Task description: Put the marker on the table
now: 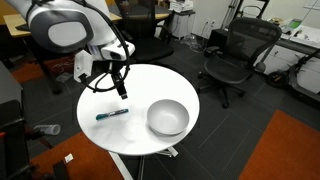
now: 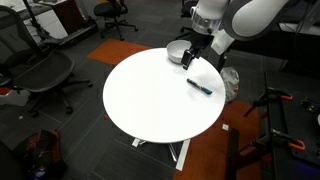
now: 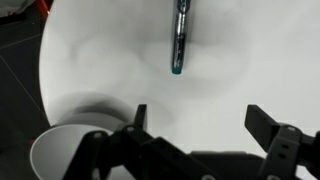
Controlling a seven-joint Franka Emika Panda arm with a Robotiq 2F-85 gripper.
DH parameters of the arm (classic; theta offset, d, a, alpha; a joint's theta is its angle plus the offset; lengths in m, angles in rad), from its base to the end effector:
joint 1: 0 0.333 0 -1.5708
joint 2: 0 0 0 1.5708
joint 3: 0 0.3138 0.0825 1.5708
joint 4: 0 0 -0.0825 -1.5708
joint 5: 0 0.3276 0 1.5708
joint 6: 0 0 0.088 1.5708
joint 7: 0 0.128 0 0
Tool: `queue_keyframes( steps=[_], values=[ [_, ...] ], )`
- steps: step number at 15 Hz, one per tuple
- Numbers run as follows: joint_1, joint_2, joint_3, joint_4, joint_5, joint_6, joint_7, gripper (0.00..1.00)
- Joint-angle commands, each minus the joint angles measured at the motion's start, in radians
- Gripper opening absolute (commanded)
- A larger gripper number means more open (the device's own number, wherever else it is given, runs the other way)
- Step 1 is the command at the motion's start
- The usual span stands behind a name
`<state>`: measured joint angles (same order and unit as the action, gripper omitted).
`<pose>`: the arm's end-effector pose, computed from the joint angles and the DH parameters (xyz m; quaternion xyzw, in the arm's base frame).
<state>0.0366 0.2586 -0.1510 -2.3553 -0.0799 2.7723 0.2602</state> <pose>0.5004 -0.0548 0.2626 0.9854 -0.1461 0.0823 0.0304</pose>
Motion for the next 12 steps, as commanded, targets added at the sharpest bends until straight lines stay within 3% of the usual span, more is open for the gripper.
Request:
queue_keyframes(
  steps=[1, 6, 7, 12],
  values=[
    [0.002, -0.132, -0.013, -0.048, -0.045, -0.081, 0.019, 1.00],
    [-0.029, -0.223, 0.021, -0.058, -0.026, -0.171, -0.009, 1.00],
    [-0.033, -0.163, 0.024, -0.024, -0.024, -0.135, -0.001, 1.00],
    [-0.038, -0.162, 0.029, -0.024, -0.023, -0.139, -0.001, 1.00]
  ],
)
